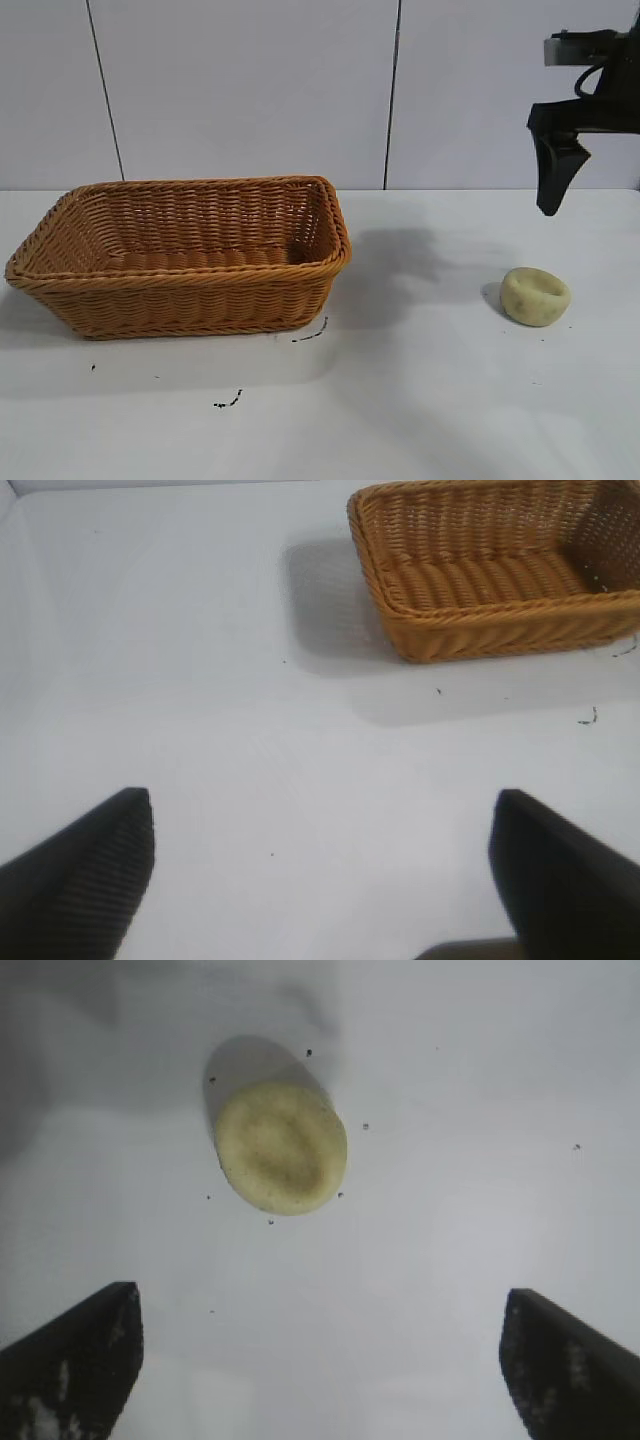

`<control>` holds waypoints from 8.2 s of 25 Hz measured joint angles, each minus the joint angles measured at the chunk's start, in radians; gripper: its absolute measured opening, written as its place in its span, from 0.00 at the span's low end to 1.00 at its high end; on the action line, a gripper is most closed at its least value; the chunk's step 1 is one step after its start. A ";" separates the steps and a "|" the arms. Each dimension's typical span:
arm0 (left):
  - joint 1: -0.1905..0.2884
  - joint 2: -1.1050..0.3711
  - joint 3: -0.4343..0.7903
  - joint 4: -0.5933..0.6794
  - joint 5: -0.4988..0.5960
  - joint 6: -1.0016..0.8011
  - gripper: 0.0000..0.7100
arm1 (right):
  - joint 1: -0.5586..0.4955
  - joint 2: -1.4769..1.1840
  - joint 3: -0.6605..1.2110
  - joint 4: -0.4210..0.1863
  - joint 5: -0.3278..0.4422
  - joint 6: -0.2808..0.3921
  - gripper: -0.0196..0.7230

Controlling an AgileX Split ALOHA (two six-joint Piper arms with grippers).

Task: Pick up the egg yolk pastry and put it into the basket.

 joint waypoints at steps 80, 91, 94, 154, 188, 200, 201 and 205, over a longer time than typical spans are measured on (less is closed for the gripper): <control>0.000 0.000 0.000 0.000 0.000 0.000 0.98 | 0.095 0.097 -0.413 0.058 0.050 -0.015 0.33; 0.000 0.000 0.000 0.000 0.000 0.000 0.98 | 0.414 0.269 -0.621 0.055 0.049 -0.015 0.33; 0.000 0.000 0.000 0.000 0.000 0.000 0.98 | 0.493 0.327 -0.681 0.055 0.023 -0.015 0.33; 0.000 0.000 0.000 0.000 0.000 0.000 0.98 | -0.047 0.331 -0.688 -0.044 0.202 0.057 0.88; 0.000 0.000 0.000 0.000 0.000 0.000 0.98 | -0.047 -1.587 0.920 0.009 -0.005 0.052 0.88; 0.000 0.000 0.000 0.000 0.000 0.000 0.98 | -0.047 -1.906 0.955 0.009 0.019 0.052 0.88; 0.000 0.000 0.000 0.000 0.000 0.000 0.98 | -0.047 -1.908 0.955 0.009 0.019 0.052 0.88; 0.000 0.000 0.000 0.000 0.000 0.000 0.98 | -0.047 -1.908 0.955 0.009 0.019 0.052 0.88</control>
